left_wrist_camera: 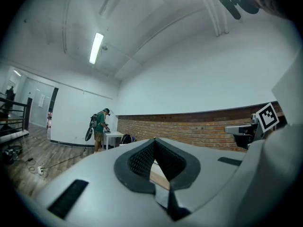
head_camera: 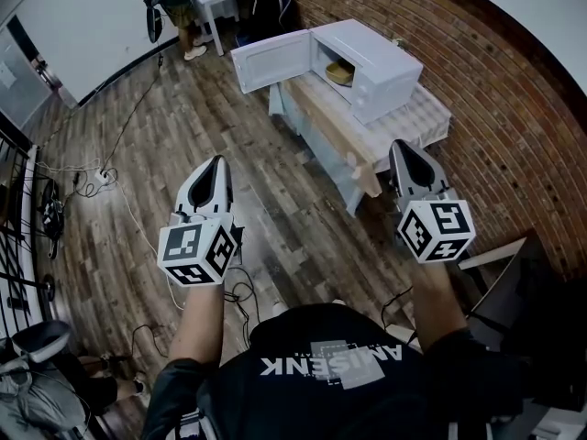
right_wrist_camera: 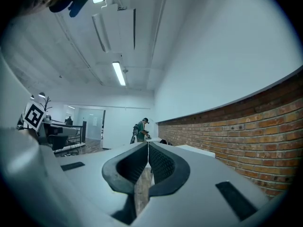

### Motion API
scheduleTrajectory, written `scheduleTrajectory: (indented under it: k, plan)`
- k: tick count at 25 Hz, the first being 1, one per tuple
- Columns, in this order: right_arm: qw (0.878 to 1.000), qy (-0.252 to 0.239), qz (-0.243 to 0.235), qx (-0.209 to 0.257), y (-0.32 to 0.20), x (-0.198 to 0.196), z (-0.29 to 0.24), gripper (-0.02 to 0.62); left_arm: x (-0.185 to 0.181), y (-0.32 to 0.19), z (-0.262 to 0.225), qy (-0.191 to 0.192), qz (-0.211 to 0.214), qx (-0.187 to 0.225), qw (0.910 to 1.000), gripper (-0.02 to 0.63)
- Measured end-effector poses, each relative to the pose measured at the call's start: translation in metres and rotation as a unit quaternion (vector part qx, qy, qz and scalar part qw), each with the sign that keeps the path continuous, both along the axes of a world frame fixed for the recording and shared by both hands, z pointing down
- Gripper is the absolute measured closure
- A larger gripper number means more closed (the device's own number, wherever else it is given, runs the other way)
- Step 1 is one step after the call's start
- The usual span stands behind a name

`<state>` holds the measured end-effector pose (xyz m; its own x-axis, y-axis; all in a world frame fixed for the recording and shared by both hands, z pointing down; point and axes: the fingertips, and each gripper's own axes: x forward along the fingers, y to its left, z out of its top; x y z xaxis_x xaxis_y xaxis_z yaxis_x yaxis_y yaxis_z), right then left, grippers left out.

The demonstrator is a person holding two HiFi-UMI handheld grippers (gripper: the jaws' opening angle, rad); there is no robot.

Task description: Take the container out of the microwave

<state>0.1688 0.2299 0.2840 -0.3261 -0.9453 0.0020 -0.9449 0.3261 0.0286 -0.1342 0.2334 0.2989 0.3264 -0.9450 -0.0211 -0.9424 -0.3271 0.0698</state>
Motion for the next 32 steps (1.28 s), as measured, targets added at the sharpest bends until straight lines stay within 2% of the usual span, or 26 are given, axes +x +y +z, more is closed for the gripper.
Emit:
scheduleTrajectory:
  k: [8,23,27,32]
  plan:
    - [1.000,0.012,0.010,-0.003,-0.005,-0.023,0.002,0.555,-0.029,-0.009,0.017,0.008,0.000,-0.015,0.9998,0.595]
    - [0.999,0.032,0.035,-0.010,-0.010,-0.080,0.019,0.554,-0.085,-0.029,0.035,0.015,0.029,-0.008,0.9994,0.595]
    - [0.999,0.036,0.031,-0.009,-0.031,-0.082,0.023,0.555,-0.084,-0.042,0.039,0.008,0.036,-0.006,0.9993,0.595]
    - [1.000,0.021,0.018,-0.011,-0.076,-0.074,0.028,0.554,-0.079,-0.077,0.046,-0.002,0.011,-0.015,0.9998,0.595]
